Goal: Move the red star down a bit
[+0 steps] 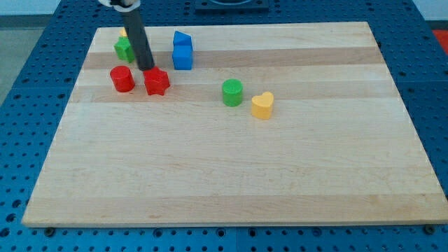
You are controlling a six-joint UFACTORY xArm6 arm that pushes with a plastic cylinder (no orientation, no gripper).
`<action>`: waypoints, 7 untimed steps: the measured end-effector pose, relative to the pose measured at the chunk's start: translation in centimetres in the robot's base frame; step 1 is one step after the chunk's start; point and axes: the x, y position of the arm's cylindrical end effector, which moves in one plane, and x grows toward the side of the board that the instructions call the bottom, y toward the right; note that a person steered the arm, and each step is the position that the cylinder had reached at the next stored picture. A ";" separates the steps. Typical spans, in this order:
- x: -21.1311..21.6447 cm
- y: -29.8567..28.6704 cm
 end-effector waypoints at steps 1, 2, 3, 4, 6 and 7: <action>1.2 2.1; 3.2 2.6; 3.7 1.8; 4.6 0.2; 8.4 -0.9; 11.1 -0.9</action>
